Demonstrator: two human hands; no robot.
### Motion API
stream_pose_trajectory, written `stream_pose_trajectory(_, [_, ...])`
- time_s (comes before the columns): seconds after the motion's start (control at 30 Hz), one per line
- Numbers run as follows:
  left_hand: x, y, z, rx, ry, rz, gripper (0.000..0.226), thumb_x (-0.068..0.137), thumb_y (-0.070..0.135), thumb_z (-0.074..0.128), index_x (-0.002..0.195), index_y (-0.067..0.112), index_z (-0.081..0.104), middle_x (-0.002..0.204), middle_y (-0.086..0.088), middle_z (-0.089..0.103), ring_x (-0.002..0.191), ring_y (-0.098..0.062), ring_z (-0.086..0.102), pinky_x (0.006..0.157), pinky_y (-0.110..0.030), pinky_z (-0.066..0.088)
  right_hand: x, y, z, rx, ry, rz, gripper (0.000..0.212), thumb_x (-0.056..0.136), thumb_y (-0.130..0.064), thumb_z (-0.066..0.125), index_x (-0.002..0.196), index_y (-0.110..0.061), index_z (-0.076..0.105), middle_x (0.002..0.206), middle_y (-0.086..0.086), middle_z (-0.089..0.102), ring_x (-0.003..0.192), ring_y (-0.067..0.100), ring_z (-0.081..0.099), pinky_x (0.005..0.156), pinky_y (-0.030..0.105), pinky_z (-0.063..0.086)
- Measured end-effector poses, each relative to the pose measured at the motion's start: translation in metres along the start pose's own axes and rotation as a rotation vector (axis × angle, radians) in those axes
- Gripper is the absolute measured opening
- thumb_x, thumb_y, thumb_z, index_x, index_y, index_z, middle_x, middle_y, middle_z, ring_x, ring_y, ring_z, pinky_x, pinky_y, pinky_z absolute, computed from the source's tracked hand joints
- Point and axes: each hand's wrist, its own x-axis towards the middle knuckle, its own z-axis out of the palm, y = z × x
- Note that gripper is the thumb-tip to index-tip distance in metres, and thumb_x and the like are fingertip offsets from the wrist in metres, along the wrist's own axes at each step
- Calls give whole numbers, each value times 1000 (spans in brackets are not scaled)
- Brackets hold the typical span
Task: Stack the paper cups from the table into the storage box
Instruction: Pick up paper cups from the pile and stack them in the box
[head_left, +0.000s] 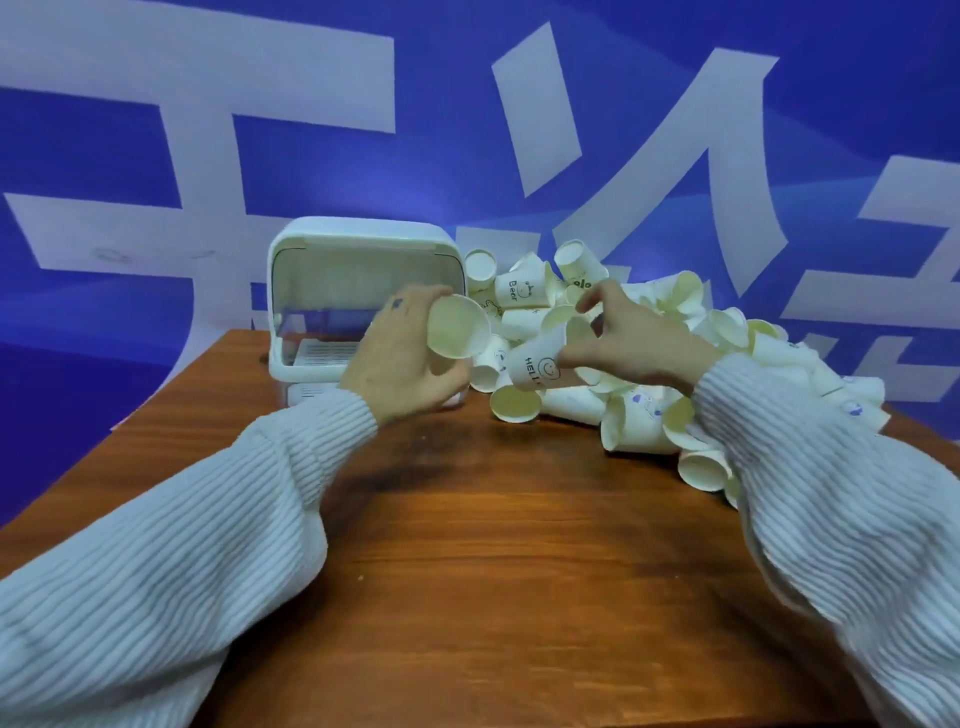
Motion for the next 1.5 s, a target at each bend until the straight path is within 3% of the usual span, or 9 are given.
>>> stream_pose_trajectory(0.2, [10, -33, -35, -277, 271, -508, 78, 81, 47, 75, 144, 17, 42, 138, 0, 49, 125, -17, 50, 108, -36, 42, 76, -62, 41, 166, 232, -270, 65, 82, -40, 76, 140, -24, 53, 134, 3, 58, 118, 21, 61, 102, 41, 51])
stream_pose_trajectory(0.37, [3, -51, -39, -311, 356, -562, 80, 77, 51, 75, 143, 21, 42, 137, 3, 49, 125, -15, 50, 107, -45, 47, 118, -93, 82, -51, 291, -455, 58, 90, -31, 69, 144, -22, 50, 147, 3, 49, 131, 23, 51, 104, 36, 41])
stream_pose_trajectory(0.7, [-6, -66, -40, -265, 327, -562, 75, 82, 49, 74, 144, 20, 40, 135, 6, 47, 125, -12, 46, 109, -42, 45, 154, -104, 115, -312, -106, -391, 68, 93, -40, 55, 155, -16, 41, 158, 12, 44, 143, 30, 44, 117, 43, 37])
stream_pose_trajectory(0.83, [-6, -70, -38, -244, 297, -570, 76, 87, 42, 75, 149, 20, 37, 143, 2, 46, 130, -15, 45, 112, -43, 42, 154, -96, 136, -385, -207, -379, 53, 90, -41, 57, 132, -11, 46, 136, 9, 50, 131, 29, 47, 104, 43, 40])
stream_pose_trajectory(0.97, [1, -73, -33, -181, 229, -587, 83, 88, 51, 70, 156, 20, 33, 152, -2, 43, 136, -23, 44, 113, -48, 41, 150, -91, 135, -231, -224, -372, 82, 94, -31, 61, 160, -6, 21, 165, 14, 30, 151, 26, 29, 121, 41, 28])
stream_pose_trajectory(1.1, [22, -68, -30, -197, 242, -547, 77, 85, 48, 75, 149, 21, 42, 140, 0, 50, 127, -18, 50, 109, -43, 44, 135, -75, 118, 54, -18, -320, 88, 91, -23, 58, 166, -26, 13, 162, 10, 41, 121, 13, 50, 112, 43, 41])
stream_pose_trajectory(1.17, [35, -65, -25, -188, 217, -501, 72, 84, 42, 79, 145, 20, 47, 135, -1, 54, 124, -18, 52, 108, -40, 44, 127, -65, 108, 94, 44, -316, 84, 91, -20, 57, 165, -27, 18, 164, 3, 38, 136, 18, 49, 111, 38, 40])
stream_pose_trajectory(1.3, [54, -65, -9, -117, 83, -492, 81, 82, 48, 79, 148, 14, 46, 143, -7, 55, 131, -24, 51, 111, -39, 40, 119, -45, 91, 112, 66, -320, 82, 89, -20, 57, 164, -28, 24, 161, 0, 43, 145, 16, 43, 115, 38, 39])
stream_pose_trajectory(1.5, [58, -68, 18, 136, -299, -625, 76, 82, 66, 68, 140, 19, 55, 138, -15, 47, 131, -37, 45, 109, -48, 41, 114, -24, 77, 85, 102, -334, 75, 92, -22, 58, 161, -32, 29, 151, -3, 54, 114, 12, 56, 104, 34, 44])
